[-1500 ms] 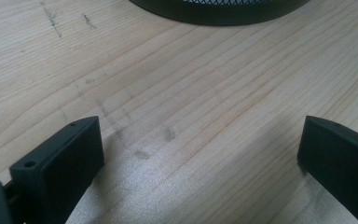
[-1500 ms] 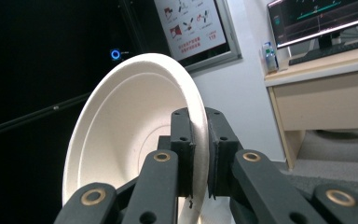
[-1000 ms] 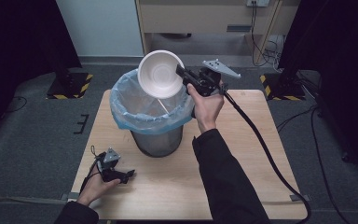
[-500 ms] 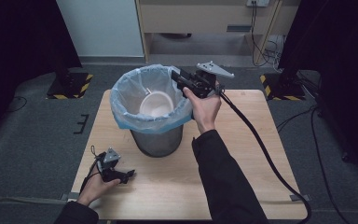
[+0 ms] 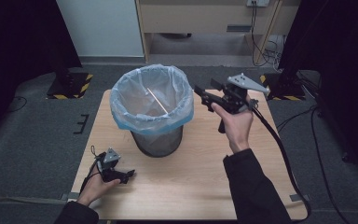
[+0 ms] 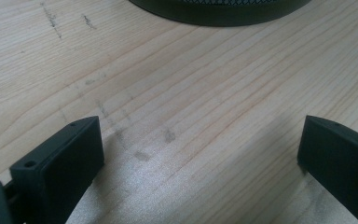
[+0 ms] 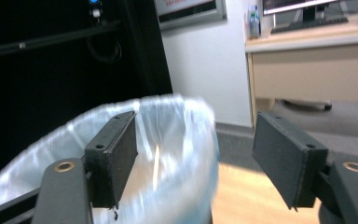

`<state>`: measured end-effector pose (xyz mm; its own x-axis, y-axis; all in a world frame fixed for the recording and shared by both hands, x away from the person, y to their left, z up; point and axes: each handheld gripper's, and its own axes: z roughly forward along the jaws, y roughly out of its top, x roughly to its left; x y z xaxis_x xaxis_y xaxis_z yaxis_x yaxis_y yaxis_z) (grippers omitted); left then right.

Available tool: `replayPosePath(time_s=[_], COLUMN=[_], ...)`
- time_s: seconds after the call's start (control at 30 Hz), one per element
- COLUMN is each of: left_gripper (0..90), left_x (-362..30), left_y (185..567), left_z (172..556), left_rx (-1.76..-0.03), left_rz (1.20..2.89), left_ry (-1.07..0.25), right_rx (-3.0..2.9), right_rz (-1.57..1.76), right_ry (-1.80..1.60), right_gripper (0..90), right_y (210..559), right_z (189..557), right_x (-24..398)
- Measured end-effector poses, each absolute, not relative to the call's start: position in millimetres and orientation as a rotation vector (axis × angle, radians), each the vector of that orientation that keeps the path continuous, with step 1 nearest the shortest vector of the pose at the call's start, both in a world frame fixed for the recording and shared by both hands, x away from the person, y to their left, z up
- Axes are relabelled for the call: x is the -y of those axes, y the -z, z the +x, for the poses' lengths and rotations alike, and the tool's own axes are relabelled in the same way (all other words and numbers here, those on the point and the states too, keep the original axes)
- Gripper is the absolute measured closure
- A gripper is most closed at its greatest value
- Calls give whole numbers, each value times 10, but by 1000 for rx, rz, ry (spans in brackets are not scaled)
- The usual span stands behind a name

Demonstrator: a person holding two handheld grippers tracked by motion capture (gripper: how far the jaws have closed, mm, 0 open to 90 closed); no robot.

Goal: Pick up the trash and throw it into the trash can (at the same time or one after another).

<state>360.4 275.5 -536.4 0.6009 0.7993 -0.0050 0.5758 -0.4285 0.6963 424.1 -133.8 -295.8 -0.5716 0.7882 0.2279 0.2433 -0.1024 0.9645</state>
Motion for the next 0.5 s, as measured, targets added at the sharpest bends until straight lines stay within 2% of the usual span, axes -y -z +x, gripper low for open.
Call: replayPosePath(time_s=[0.27, 0.5], left_gripper=[0, 0], left_x=[-2753, -2752], left_y=[5364, 5364], left_z=[3601, 3600], left_rx=[-1083, -1085], left_rz=[2159, 2158], left_ry=[-433, -435], right_rx=[-1938, -2077], right_rz=[1189, 1272], right_ry=[-1570, -1355], right_gripper=[264, 250], right_y=[3682, 4349], right_z=[3852, 3680], right_x=[1671, 1943])
